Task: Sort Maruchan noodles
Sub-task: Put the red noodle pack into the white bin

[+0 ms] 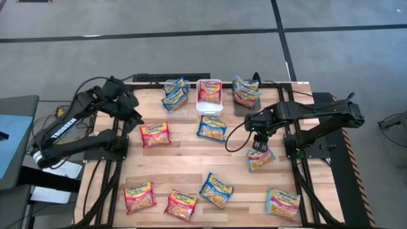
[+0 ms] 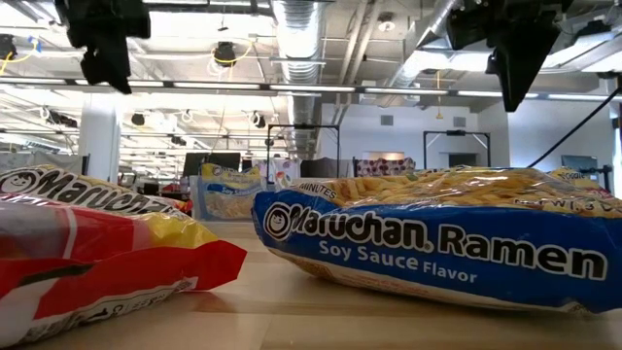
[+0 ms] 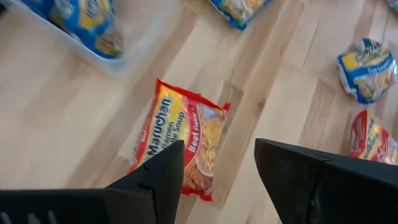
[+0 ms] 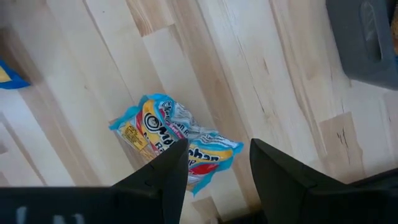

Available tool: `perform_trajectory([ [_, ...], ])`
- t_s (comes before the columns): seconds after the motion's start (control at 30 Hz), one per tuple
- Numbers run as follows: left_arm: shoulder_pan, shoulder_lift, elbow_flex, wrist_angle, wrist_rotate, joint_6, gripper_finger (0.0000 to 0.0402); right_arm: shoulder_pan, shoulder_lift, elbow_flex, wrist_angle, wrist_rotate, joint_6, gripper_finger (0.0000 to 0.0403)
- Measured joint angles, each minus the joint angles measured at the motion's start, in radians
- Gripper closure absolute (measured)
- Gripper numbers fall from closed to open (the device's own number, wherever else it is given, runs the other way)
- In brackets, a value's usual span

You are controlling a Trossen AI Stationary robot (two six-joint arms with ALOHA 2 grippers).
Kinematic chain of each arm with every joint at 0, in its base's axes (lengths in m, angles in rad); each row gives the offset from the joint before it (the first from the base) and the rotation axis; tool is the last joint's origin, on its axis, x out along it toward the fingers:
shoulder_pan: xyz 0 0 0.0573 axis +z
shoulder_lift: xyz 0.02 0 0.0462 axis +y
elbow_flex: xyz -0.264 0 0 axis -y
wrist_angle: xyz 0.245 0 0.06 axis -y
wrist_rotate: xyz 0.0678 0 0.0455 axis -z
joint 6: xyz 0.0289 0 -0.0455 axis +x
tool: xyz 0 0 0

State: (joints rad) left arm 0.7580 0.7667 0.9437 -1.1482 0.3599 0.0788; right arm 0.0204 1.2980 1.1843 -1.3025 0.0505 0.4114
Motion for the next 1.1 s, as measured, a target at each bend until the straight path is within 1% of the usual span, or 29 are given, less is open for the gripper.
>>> perform_trajectory([
  [0.17,-0.067,-0.01,-0.114,0.088,-0.017,-0.051,0.0219,-0.001,0.0,0.0,0.001,0.0,0.0,0.0207],
  [0.33,-0.135,-0.008,-0.206,0.166,-0.082,-0.1,0.0219,-0.002,0.0,0.0,0.001,-0.001,0.0,0.0207],
  [0.5,-0.194,-0.007,-0.279,0.233,-0.086,-0.17,0.0219,-0.002,0.0,0.0,0.002,-0.001,0.0,0.0207],
  [0.67,-0.256,0.007,-0.284,0.246,-0.155,-0.207,0.0219,-0.002,0.0,0.0,0.003,-0.001,0.0,0.0207],
  [0.9,-0.326,0.007,-0.284,0.333,-0.263,-0.253,0.0219,-0.002,0.0,0.0,0.01,0.0,0.0,0.0207],
  [1.0,-0.334,0.007,-0.284,0.345,-0.278,-0.276,0.0219,-0.002,0.0,0.0,0.01,0.0,0.0,0.0207],
  [1.1,-0.334,0.008,-0.284,0.345,-0.276,-0.252,0.0219,-0.002,0.0,0.0,0.01,0.0,0.0,0.0207],
])
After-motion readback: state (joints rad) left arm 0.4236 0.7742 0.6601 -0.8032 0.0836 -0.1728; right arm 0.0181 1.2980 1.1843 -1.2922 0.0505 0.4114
